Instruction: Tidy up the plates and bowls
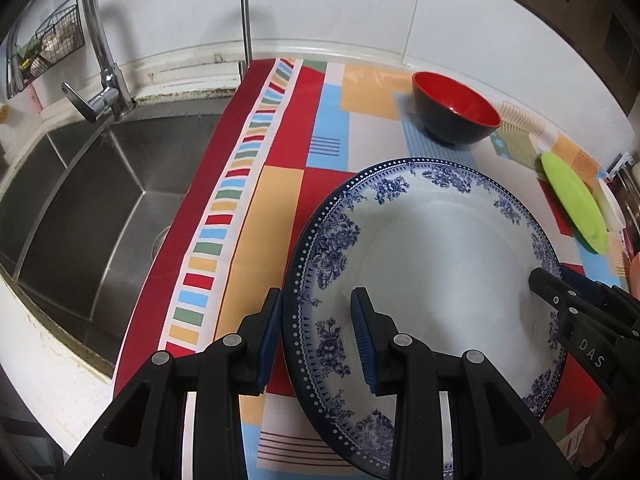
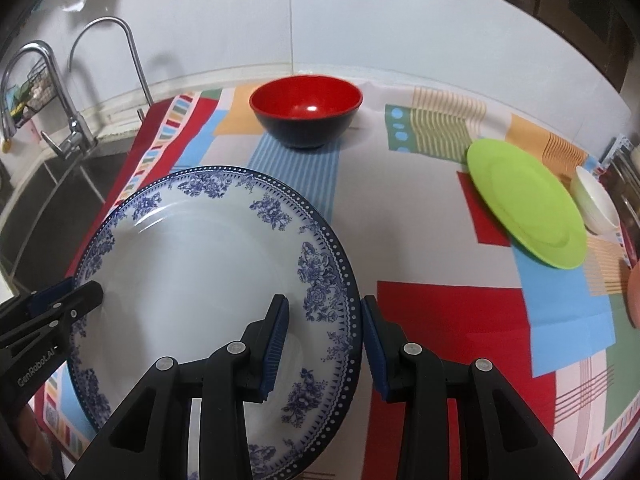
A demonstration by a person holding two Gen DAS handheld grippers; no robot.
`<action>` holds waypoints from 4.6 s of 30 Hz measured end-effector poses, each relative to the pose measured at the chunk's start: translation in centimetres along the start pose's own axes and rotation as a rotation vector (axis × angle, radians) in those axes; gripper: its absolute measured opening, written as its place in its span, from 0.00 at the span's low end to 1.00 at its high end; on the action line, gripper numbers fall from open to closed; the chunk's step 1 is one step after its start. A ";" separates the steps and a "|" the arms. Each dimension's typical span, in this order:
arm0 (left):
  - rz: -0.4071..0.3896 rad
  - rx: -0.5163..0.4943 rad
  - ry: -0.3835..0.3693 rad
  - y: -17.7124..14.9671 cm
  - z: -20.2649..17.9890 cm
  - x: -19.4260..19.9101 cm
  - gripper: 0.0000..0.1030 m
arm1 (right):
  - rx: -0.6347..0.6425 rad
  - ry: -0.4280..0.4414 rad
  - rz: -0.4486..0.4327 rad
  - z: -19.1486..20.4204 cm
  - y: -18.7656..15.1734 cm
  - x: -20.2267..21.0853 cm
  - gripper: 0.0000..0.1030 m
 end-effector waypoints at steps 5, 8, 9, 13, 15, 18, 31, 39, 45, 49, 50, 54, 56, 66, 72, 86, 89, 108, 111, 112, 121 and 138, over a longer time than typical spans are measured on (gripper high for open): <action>0.023 -0.004 0.007 -0.2 0.0 -1.0 0.33 | -0.006 0.008 0.027 0.2 -0.2 -1.4 0.37; 0.034 -0.002 0.013 -0.2 0.0 -1.5 0.33 | -0.009 0.008 0.043 0.2 -0.3 -2.0 0.37; 0.033 -0.003 0.014 -0.2 -0.1 -1.5 0.33 | -0.007 0.006 0.045 0.2 -0.4 -2.2 0.37; 0.028 -0.005 0.021 -0.1 -0.1 -1.6 0.33 | -0.013 0.012 0.056 0.2 -0.4 -2.6 0.37; 0.028 -0.005 0.024 -0.1 -0.1 -1.6 0.33 | -0.013 0.016 0.059 0.2 -0.4 -2.7 0.37; 0.030 -0.007 0.031 -0.2 -0.1 -1.7 0.34 | -0.017 0.025 0.070 0.2 -0.4 -3.0 0.37; 0.028 -0.006 0.042 -0.8 -0.1 -1.4 0.52 | -0.013 0.049 0.078 0.3 -0.7 -3.3 0.42; -0.055 -0.037 0.010 0.2 -2.0 1.6 0.56 | -0.005 0.039 0.028 -0.4 -0.7 -1.2 0.48; -0.095 -0.068 -0.046 0.6 -4.7 3.6 0.60 | -0.048 0.037 -0.015 -2.0 -0.8 1.0 0.58; -0.144 -0.101 -0.048 0.9 -6.6 4.5 0.65 | -0.084 0.023 -0.046 -3.8 -0.8 2.6 0.63; -0.154 -0.114 -0.045 0.9 -7.2 4.6 0.67 | -0.090 0.018 -0.053 -4.1 -0.8 2.9 0.64; -0.149 -0.140 -0.073 0.6 -9.3 4.7 0.70 | -0.109 -0.018 -0.078 -6.1 -1.2 4.2 0.67; -0.155 -0.154 -0.081 0.4 -10.5 4.9 0.73 | -0.120 -0.039 -0.083 -7.4 -1.5 4.8 0.67; -0.160 -0.205 -0.151 0.1 -16.7 5.5 0.80 | -0.181 -0.114 -0.097 -13.0 -3.3 6.7 0.67; -0.208 -0.236 -0.173 0.7 -20.6 6.3 0.82 | -0.231 -0.170 -0.124 -17.0 -4.0 7.9 0.73; -0.266 -0.297 -0.206 2.3 -27.9 7.0 0.82 | -0.309 -0.266 -0.189 -25.0 -3.5 9.5 0.73; -0.270 -0.308 -0.199 2.7 -29.1 6.5 0.82 | -0.321 -0.283 -0.190 -26.4 -3.3 9.3 0.73; -0.218 -0.396 -0.153 5.2 -35.4 -0.5 0.82 | -0.395 -0.298 -0.144 -33.8 -2.6 3.1 0.73; -0.193 -0.403 -0.139 5.4 -36.2 -2.2 0.82 | -0.408 -0.291 -0.127 -34.7 -2.5 1.6 0.73; -0.184 -0.405 -0.135 5.5 -36.4 -2.7 0.82 | -0.410 -0.289 -0.121 -34.9 -2.4 1.0 0.73; -0.101 -0.393 -0.116 6.0 -37.6 -7.7 0.81 | -0.416 -0.281 -0.084 -36.6 -2.0 -3.0 0.73; 0.000 -0.399 -0.120 5.5 -39.3 -13.2 0.72 | -0.431 -0.268 -0.026 -38.1 -2.5 -7.7 0.73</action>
Point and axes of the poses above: each gripper's, at about its wrist camera, not at the fingertips, and x roughly against the way its jaws point, z to its left, y to its top, the point moved 8 cm from there along -x, roughly the way its jaws point, and after that the axes turned 12 degrees about x, right-handed, at the moved point
